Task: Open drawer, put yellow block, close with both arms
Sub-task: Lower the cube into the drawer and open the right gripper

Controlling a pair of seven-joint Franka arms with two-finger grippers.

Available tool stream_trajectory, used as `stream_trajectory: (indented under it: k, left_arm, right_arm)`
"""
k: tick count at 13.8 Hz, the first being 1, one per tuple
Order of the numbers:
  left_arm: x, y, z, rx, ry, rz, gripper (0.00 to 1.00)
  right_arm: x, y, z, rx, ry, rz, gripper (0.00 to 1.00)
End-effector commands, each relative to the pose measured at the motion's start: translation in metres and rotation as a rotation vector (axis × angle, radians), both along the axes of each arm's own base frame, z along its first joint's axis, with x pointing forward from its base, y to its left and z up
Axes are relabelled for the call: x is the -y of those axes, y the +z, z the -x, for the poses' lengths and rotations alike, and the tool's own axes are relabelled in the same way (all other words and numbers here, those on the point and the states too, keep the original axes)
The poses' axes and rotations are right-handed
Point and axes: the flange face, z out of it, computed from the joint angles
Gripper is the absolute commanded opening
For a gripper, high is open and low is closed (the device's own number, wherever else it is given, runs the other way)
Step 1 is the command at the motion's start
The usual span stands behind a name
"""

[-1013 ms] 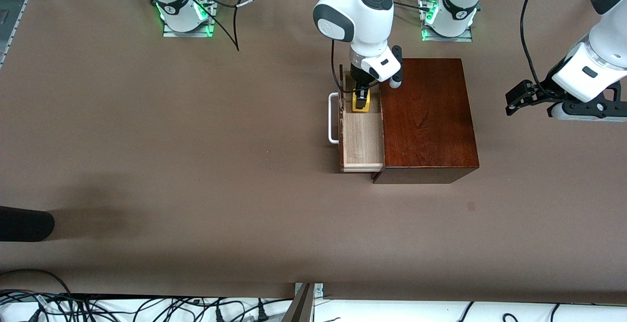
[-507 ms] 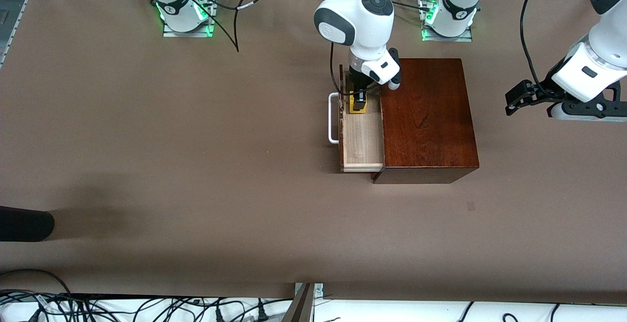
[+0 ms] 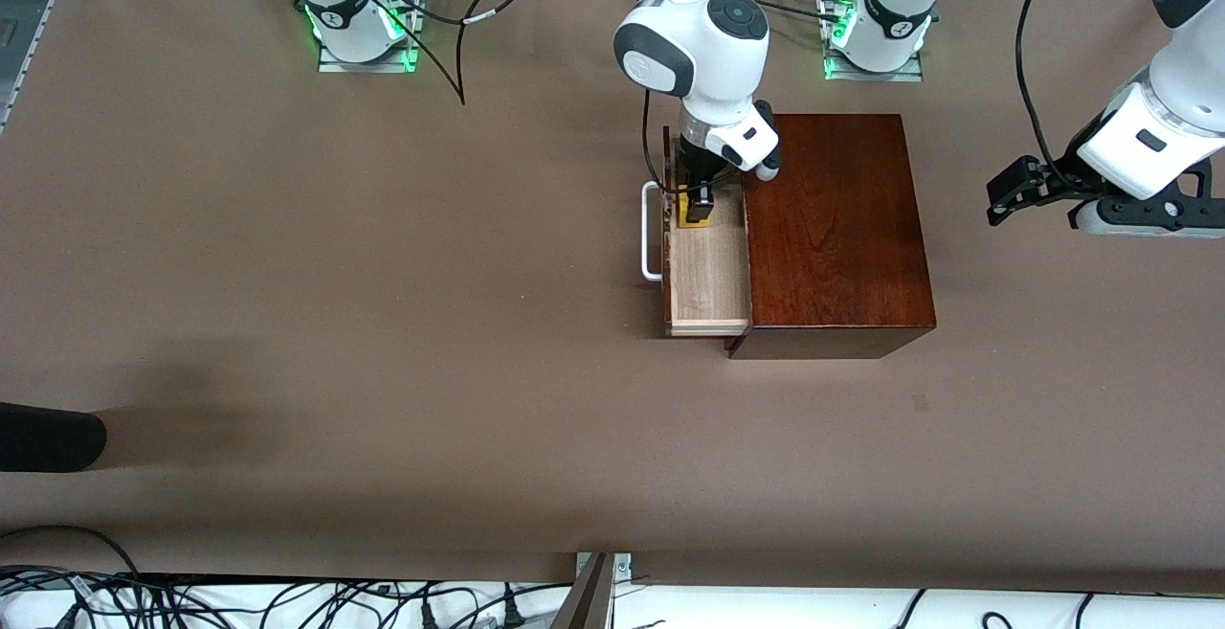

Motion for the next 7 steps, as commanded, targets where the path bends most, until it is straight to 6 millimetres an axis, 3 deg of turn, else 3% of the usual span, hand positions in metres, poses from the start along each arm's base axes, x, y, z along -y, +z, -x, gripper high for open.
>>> stream_trajectory:
  k: [1, 4, 7]
  left_arm:
    - [0.0014, 0.0023, 0.0034, 0.012, -0.016, -0.012, 1.00]
    - [0.0014, 0.0022, 0.0035, 0.010, -0.017, -0.012, 1.00]
    - [0.0014, 0.0022, 0.0035, 0.010, -0.016, -0.012, 1.00]
  right_arm:
    - [0.0025, -0.0052, -0.0035, 0.019, 0.025, 0.044, 0.00]
    - [0.0022, -0.0059, -0.0029, 0.019, 0.027, 0.044, 0.02]
    - [0.0035, -0.0075, -0.0035, 0.017, 0.026, 0.046, 0.11]
